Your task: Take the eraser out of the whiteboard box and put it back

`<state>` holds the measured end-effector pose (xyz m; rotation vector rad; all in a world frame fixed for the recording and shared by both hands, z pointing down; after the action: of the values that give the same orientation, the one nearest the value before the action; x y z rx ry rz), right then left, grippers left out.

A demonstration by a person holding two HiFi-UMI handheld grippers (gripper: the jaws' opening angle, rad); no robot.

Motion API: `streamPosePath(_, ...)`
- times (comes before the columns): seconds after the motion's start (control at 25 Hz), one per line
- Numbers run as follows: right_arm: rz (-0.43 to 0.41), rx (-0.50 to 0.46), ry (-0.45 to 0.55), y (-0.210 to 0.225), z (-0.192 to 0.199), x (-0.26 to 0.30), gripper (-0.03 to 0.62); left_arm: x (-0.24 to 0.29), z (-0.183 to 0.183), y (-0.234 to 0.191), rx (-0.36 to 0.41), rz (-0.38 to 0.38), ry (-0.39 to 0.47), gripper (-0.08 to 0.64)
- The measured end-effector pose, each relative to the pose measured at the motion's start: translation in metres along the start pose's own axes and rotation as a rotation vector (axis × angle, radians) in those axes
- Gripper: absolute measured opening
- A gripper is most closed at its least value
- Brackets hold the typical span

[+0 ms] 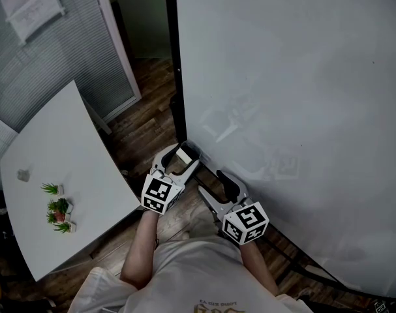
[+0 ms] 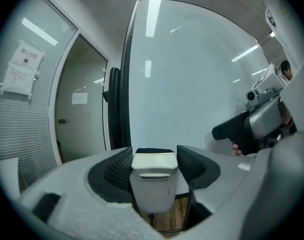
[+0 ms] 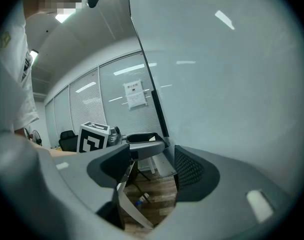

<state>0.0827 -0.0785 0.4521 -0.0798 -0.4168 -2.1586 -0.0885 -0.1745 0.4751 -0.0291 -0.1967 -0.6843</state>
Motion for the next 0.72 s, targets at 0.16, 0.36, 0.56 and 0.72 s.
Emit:
streamPosePath(0.16, -0.002, 0.003, 0.0, 0.0012, -0.0013, 0.0007, 0.281, 0.0016, 0.0019, -0.0008, -0.013, 0.0, 0.006, 0.262)
streamPosePath(0.36, 0.001, -0.021, -0.011, -0.0001, 0.0003, 0.0017, 0.273, 0.0022, 0.0018, -0.0013, -0.02, 0.0, 0.014, 0.259)
streamPosePath(0.56, -0.006, -0.029, -0.011, -0.003, 0.0015, 0.0026, 0.268, 0.0027, 0.0014, -0.0004, -0.014, -0.008, 0.016, 0.264)
streamPosePath(0.72, -0.008, -0.032, -0.012, -0.0024, 0.0003, 0.0005, 0.267, 0.0039, -0.0002, 0.001, -0.021, -0.02, 0.015, 0.264)
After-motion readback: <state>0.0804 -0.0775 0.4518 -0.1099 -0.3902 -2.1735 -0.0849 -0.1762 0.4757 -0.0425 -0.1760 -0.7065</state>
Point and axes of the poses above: the fingertips, and each gripper's own axes: x forward along the fingers, y to its right, z out of its underside, the point moved 10 cm from there along -x, backward along the fingers, and after that the axes turned 3 degrees about z, right-handed, at the moved point
